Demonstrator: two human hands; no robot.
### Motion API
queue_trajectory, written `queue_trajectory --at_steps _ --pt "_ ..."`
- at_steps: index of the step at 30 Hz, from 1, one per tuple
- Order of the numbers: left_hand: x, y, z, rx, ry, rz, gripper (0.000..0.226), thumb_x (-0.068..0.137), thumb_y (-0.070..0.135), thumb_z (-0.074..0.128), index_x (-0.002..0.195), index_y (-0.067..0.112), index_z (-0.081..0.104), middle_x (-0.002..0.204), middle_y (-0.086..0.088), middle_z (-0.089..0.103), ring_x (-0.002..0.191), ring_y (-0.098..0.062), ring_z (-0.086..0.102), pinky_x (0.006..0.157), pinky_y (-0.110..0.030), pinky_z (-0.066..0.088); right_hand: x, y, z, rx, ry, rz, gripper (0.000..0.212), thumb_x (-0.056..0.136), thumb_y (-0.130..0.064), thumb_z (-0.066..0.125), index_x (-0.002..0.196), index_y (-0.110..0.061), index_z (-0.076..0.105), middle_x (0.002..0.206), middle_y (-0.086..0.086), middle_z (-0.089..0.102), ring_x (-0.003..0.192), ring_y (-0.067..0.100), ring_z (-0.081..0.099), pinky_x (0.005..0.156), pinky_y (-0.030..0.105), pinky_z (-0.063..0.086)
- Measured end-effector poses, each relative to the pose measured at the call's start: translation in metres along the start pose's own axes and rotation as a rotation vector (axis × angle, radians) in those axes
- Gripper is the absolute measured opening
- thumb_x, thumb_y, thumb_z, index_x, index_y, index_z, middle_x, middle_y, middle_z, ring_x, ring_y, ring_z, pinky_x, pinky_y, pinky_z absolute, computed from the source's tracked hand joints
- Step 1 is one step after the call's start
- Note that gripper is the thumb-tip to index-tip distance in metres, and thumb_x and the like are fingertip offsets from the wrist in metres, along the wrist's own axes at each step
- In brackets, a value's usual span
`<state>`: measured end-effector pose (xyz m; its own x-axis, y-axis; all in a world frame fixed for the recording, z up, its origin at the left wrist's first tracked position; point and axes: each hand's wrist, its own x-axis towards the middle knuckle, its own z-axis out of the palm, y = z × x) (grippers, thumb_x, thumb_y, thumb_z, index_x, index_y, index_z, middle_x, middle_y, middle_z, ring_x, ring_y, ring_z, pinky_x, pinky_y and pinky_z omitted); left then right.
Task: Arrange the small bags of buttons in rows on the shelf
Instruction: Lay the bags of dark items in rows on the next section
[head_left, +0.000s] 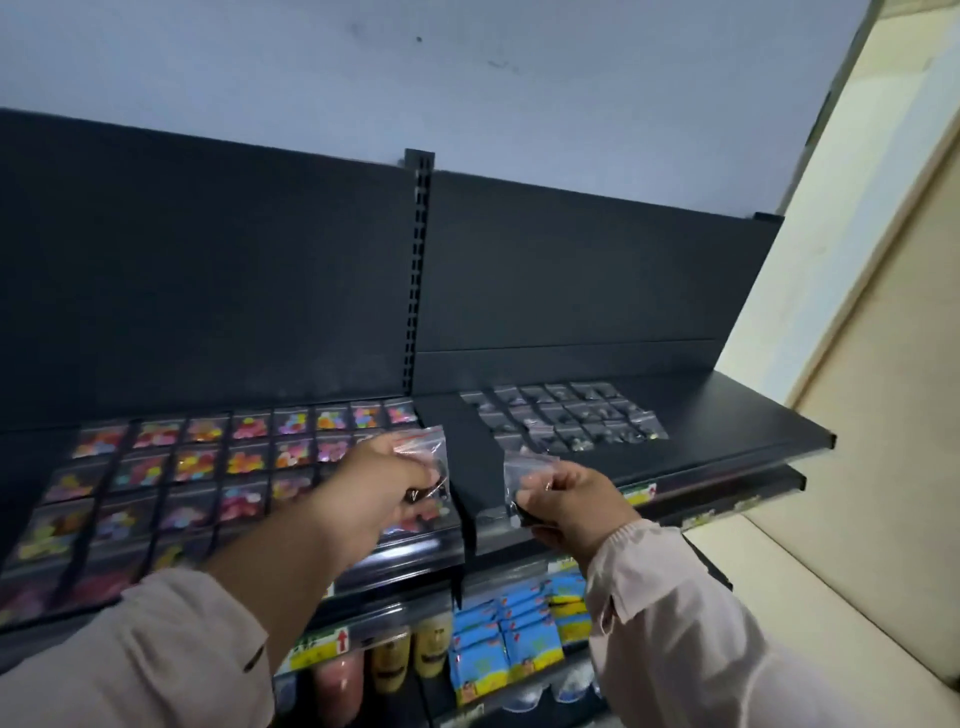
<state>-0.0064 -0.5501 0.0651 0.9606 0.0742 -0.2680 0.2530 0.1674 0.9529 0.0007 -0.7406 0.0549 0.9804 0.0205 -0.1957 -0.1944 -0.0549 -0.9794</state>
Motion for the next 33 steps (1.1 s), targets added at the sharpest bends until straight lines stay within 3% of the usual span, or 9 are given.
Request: queue_trajectory --at_steps 3,6,8,13,16,20,24,27,33 --pt "0.012 0.003 0.033 0.015 -0.008 -0.012 0.025 0.084 -0.01 0.059 0.097 0.011 0.057 0.109 -0.015 0.065 0.092 -0.028 0.064 0.086 -0.042 0.054 0.007 0.0 -0.044 -0.031 0.064 -0.004 0.027 0.082 0.006 0.061 0.064 -0.013 0.054 0.044 -0.003 0.056 0.041 0.01 0.053 0.05 0.024 0.033" --pt "0.033 0.006 0.054 0.054 -0.002 -0.008 0.027 0.082 -0.007 0.063 0.098 0.013 0.056 0.1 -0.012 0.066 0.086 -0.023 0.063 0.072 -0.033 0.055 0.024 0.001 -0.072 -0.026 0.131 -0.001 0.024 0.085 0.006 0.057 0.067 -0.01 0.057 0.047 0.003 0.057 0.043 0.015 0.052 0.048 0.023 0.033" --pt "0.052 0.006 0.066 0.083 0.003 -0.011 0.032 0.079 -0.007 0.065 0.104 0.011 0.057 0.094 -0.011 0.068 0.077 -0.021 0.062 0.071 -0.034 0.053 0.039 0.002 -0.085 -0.013 0.167 -0.003 0.024 0.087 0.006 0.055 0.068 -0.01 0.056 0.043 0.001 0.057 0.041 0.013 0.054 0.044 0.02 0.035" --pt "0.095 0.009 0.087 0.259 -0.042 0.072 0.02 0.077 -0.001 0.071 0.091 0.012 0.063 0.082 -0.006 0.067 0.072 -0.018 0.06 0.058 -0.024 0.042 0.079 0.0 -0.108 -0.03 0.22 0.02 0.026 0.087 0.008 0.053 0.067 -0.008 0.053 0.041 0.001 0.054 0.038 0.014 0.054 0.041 0.019 0.04" --pt "0.114 0.008 0.1 0.32 -0.093 0.093 0.02 0.079 -0.001 0.07 0.078 0.016 0.06 0.079 -0.005 0.064 0.068 -0.016 0.055 0.061 -0.025 0.041 0.102 -0.005 -0.123 -0.149 0.265 0.007 0.025 0.081 0.013 0.058 0.066 -0.007 0.053 0.05 0.01 0.052 0.042 0.019 0.048 0.045 0.02 0.04" --pt "0.143 0.001 0.115 0.371 -0.135 0.085 0.014 0.079 0.002 0.068 0.081 0.014 0.062 0.083 -0.009 0.064 0.072 -0.019 0.055 0.065 -0.028 0.041 0.134 -0.008 -0.143 -0.241 0.298 -0.01 0.027 0.083 0.011 0.056 0.063 -0.007 0.053 0.048 0.009 0.052 0.035 0.014 0.045 0.039 0.016 0.037" --pt "0.165 -0.008 0.132 0.409 -0.139 0.073 0.013 0.087 0.005 0.059 0.078 0.014 0.062 0.073 -0.005 0.062 0.067 -0.016 0.053 0.061 -0.025 0.039 0.165 -0.001 -0.155 -0.397 0.264 -0.022 0.027 0.085 0.002 0.056 0.061 -0.012 0.056 0.047 0.001 0.052 0.037 0.008 0.045 0.042 0.016 0.038" --pt "0.179 -0.017 0.145 0.478 -0.15 0.096 0.019 0.089 0.004 0.054 0.073 0.014 0.059 0.072 -0.007 0.06 0.068 -0.018 0.052 0.064 -0.026 0.039 0.187 0.008 -0.163 -0.5 0.22 -0.023 0.026 0.083 0.002 0.057 0.062 -0.012 0.059 0.057 0.008 0.055 0.052 0.019 0.05 0.056 0.026 0.042" --pt "0.195 -0.035 0.172 0.588 -0.112 0.085 0.025 0.088 -0.001 0.048 0.074 0.016 0.059 0.073 -0.004 0.059 0.067 -0.016 0.051 0.062 -0.024 0.039 0.228 0.024 -0.182 -0.589 0.037 0.05 0.031 0.084 0.009 0.053 0.065 -0.015 0.054 0.061 0.0 0.057 0.054 0.012 0.052 0.05 0.021 0.045"
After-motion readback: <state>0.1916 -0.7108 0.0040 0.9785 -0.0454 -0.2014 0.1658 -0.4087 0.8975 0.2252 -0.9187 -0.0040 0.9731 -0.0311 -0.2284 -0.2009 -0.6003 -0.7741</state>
